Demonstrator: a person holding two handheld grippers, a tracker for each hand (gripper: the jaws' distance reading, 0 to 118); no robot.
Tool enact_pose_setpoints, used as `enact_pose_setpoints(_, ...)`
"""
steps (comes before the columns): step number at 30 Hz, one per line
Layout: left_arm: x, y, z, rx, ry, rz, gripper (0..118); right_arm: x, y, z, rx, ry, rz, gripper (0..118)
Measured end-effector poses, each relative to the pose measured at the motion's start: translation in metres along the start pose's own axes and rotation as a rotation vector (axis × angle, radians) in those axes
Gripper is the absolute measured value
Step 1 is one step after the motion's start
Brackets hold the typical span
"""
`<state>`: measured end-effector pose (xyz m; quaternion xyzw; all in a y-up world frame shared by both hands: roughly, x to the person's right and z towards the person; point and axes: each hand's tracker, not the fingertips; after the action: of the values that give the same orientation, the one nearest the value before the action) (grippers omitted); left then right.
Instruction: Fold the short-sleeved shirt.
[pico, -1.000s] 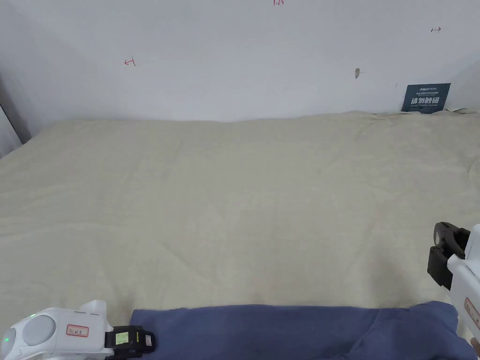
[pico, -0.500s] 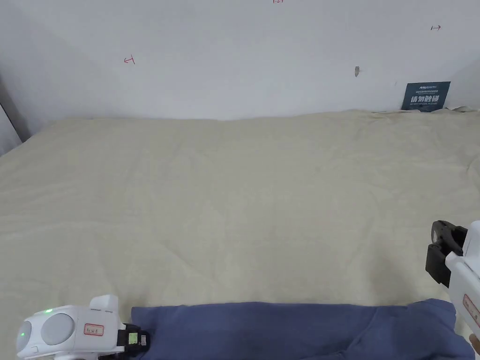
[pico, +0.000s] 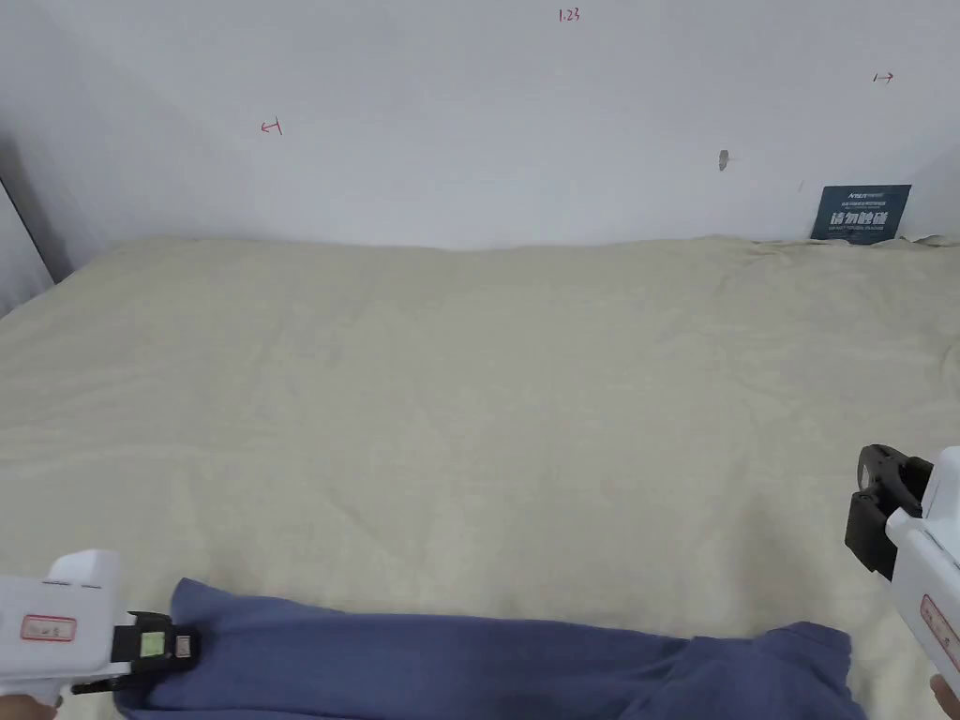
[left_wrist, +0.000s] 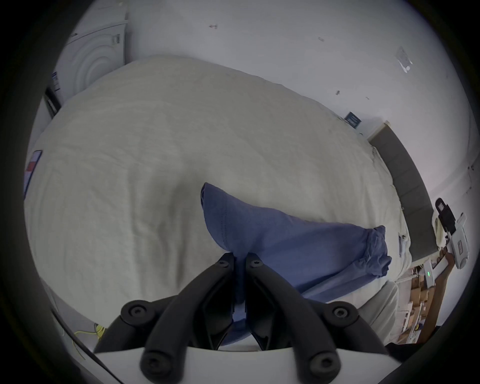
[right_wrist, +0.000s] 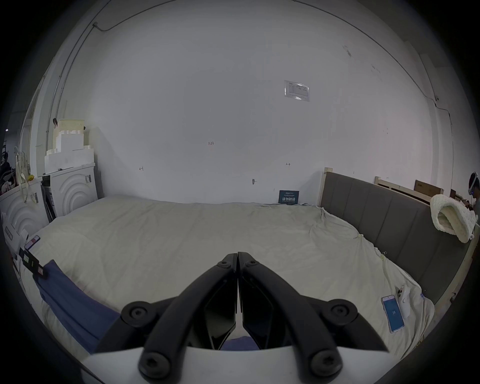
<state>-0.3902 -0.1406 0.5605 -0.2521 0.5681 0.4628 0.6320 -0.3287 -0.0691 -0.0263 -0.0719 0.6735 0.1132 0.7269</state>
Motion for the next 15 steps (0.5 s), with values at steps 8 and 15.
enact_pose_setpoints(8, -0.006, -0.003, 0.002, -0.014, 0.088, 0.034, 3, -0.001, -0.005, -0.001, -0.009, 0.016, -0.008, 0)
enact_pose_setpoints(15, 0.084, -0.006, -0.016, -0.041, -0.030, -0.072, 3, 0.005, -0.008, 0.006, -0.016, 0.027, 0.012, 0)
